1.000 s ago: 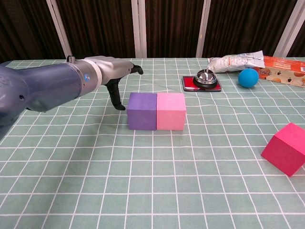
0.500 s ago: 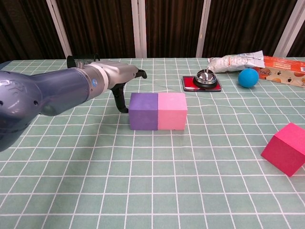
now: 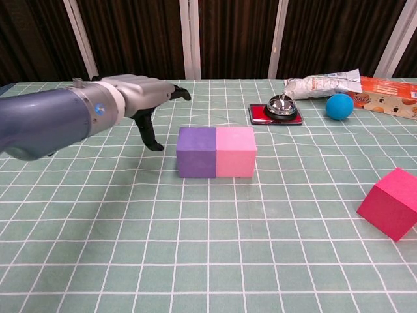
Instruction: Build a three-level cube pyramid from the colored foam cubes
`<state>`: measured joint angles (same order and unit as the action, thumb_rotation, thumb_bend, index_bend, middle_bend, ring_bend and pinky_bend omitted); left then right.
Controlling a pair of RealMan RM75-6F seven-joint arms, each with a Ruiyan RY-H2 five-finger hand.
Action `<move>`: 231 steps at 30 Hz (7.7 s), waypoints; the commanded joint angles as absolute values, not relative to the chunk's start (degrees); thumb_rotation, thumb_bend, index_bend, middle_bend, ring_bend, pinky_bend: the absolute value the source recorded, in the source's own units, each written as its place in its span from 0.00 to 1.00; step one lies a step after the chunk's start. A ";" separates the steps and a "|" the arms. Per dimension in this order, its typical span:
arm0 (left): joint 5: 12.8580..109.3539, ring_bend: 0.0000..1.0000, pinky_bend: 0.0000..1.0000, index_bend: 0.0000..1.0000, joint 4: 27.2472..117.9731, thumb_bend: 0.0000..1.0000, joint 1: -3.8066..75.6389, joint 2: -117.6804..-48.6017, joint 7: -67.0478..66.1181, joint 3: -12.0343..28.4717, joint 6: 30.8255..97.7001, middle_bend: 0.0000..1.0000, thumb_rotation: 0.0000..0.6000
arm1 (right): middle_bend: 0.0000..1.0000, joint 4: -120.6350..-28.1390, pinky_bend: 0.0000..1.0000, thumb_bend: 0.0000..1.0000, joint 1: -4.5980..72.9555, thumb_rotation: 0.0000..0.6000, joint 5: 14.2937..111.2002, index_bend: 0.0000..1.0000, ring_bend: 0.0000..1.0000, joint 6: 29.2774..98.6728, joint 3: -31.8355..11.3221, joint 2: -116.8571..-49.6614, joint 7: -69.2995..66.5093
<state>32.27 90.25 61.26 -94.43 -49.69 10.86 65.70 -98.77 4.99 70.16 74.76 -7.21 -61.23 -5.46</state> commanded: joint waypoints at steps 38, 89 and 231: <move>69.41 0.00 0.00 0.00 117.11 0.13 30.31 -68.42 -28.38 -1.68 91.71 0.00 1.00 | 0.00 -102.21 0.00 0.32 11.58 1.00 72.26 0.00 0.00 64.26 -1.57 -60.48 14.42; 71.38 0.00 0.00 0.00 118.57 0.13 24.99 -66.30 -25.98 5.98 86.69 0.00 1.00 | 0.00 -91.50 0.00 0.25 20.01 1.00 75.38 0.00 0.00 61.81 -4.26 -78.72 16.17; 64.55 0.00 0.00 0.00 117.73 0.13 22.22 -62.59 -21.03 13.60 81.27 0.00 1.00 | 0.40 -73.33 0.09 0.25 52.26 1.00 54.40 0.03 0.32 42.65 -10.91 -91.68 18.99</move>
